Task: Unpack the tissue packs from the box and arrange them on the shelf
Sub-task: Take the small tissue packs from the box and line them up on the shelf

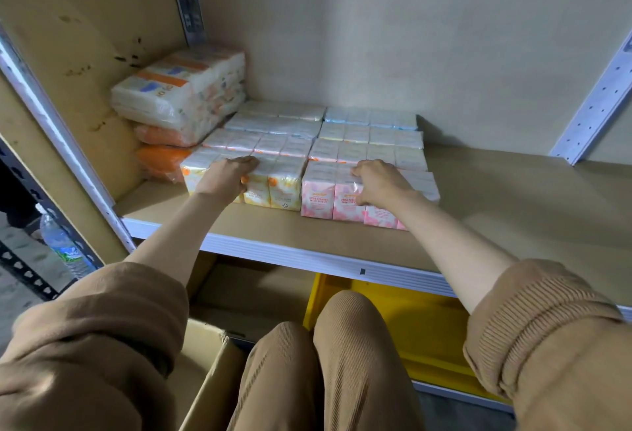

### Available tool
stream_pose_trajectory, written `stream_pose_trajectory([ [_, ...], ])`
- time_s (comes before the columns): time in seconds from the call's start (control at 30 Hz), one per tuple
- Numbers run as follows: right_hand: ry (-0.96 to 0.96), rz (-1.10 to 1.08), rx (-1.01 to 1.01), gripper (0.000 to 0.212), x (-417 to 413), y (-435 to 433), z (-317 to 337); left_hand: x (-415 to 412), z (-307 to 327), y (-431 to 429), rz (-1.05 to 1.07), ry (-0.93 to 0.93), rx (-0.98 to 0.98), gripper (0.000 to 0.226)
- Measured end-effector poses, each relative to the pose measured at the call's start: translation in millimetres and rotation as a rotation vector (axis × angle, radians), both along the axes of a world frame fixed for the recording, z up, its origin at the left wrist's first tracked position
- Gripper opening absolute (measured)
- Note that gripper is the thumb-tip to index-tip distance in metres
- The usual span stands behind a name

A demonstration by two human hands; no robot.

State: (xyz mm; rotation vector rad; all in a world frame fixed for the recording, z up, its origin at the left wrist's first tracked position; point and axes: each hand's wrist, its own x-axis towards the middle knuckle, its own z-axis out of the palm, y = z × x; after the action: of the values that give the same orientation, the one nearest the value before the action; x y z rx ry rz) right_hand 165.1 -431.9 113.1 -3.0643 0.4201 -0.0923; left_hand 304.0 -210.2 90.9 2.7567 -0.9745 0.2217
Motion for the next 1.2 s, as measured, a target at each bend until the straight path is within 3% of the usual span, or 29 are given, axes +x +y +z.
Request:
stream_pose_trajectory([
  [0.17,0.002,-0.018,-0.008,0.042,4.8,1.9,1.8,0.0,1.5,0.4,-0.007,0.006,-0.007,0.061],
  [0.5,0.042,0.039,0.011,0.054,3.5,-6.2,3.5,-0.3,4.7,11.0,-0.048,0.094,0.058,0.075],
  [0.6,0.059,0.069,-0.011,0.053,0.2,-6.0,7.6,1.5,-0.1,20.9,-0.073,0.023,0.061,0.076],
  [1.2,-0.032,-0.045,-0.002,0.042,-27.9,6.8,10.7,-10.5,7.2,23.8,-0.040,-0.037,-0.036,0.059],
])
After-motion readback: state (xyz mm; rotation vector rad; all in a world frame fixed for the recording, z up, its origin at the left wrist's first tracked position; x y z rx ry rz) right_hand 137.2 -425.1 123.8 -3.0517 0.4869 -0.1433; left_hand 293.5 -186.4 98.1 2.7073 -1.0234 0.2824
